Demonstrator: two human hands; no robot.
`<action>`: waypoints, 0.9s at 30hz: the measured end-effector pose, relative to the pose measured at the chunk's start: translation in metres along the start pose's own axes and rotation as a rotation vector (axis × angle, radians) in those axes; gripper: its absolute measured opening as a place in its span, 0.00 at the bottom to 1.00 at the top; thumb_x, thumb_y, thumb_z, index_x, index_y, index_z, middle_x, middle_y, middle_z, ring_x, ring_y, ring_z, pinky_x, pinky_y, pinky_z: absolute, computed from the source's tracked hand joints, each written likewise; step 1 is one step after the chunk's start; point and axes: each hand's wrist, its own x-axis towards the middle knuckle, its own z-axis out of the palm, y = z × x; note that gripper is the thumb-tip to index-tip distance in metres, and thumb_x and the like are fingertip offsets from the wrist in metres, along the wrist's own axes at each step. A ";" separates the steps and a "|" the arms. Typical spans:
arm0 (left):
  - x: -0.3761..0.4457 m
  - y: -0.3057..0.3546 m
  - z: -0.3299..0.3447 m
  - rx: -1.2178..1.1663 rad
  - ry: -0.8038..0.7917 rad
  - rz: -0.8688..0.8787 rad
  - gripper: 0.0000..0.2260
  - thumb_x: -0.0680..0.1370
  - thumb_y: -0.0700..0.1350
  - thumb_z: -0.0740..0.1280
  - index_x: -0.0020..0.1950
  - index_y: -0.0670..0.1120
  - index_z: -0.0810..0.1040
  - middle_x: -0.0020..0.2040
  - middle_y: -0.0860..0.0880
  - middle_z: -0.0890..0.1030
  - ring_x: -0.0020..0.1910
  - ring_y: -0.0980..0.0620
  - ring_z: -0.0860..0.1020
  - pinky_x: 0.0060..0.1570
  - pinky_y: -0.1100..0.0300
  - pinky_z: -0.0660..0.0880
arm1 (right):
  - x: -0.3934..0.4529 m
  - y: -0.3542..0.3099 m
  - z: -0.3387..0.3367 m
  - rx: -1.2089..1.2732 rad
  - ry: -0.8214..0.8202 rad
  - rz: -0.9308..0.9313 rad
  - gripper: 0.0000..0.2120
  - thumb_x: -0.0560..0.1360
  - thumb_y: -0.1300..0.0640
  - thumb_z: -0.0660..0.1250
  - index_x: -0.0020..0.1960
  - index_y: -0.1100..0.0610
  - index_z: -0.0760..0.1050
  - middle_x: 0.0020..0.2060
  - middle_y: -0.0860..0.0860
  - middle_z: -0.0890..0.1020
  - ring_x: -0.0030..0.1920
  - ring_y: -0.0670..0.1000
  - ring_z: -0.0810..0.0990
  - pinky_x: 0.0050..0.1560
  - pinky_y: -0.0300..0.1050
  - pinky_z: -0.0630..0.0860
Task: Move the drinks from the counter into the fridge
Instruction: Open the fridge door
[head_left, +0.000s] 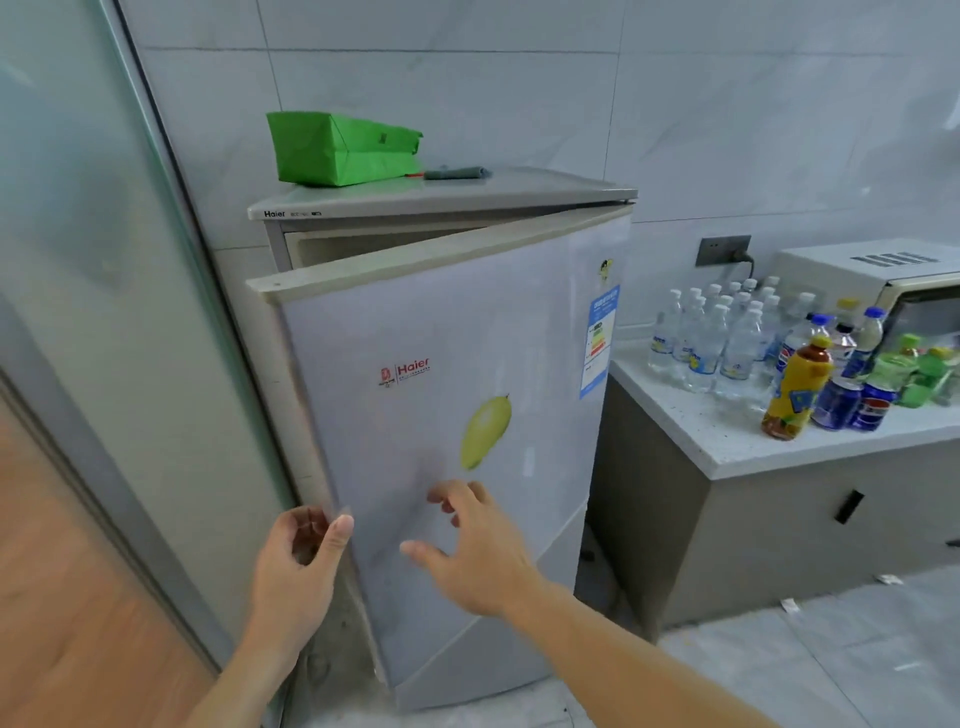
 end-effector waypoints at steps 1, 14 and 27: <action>-0.022 0.005 0.003 0.022 0.000 0.015 0.08 0.73 0.52 0.70 0.47 0.48 0.78 0.42 0.50 0.82 0.41 0.54 0.80 0.40 0.72 0.72 | -0.017 0.002 -0.002 0.015 0.015 -0.016 0.29 0.69 0.32 0.68 0.64 0.44 0.67 0.58 0.42 0.70 0.57 0.45 0.74 0.57 0.42 0.73; -0.224 0.067 0.096 -0.012 -0.481 0.101 0.12 0.79 0.45 0.69 0.53 0.64 0.81 0.49 0.56 0.85 0.47 0.54 0.83 0.46 0.61 0.80 | -0.217 0.084 -0.097 0.200 0.448 0.123 0.26 0.67 0.35 0.68 0.60 0.44 0.65 0.54 0.42 0.72 0.55 0.43 0.74 0.54 0.40 0.74; -0.216 0.071 0.255 -0.128 -0.567 0.000 0.10 0.78 0.49 0.69 0.48 0.66 0.81 0.44 0.56 0.85 0.45 0.53 0.83 0.44 0.57 0.82 | -0.244 0.234 -0.226 0.330 0.718 0.272 0.08 0.77 0.48 0.60 0.56 0.44 0.68 0.39 0.47 0.74 0.37 0.40 0.73 0.40 0.28 0.71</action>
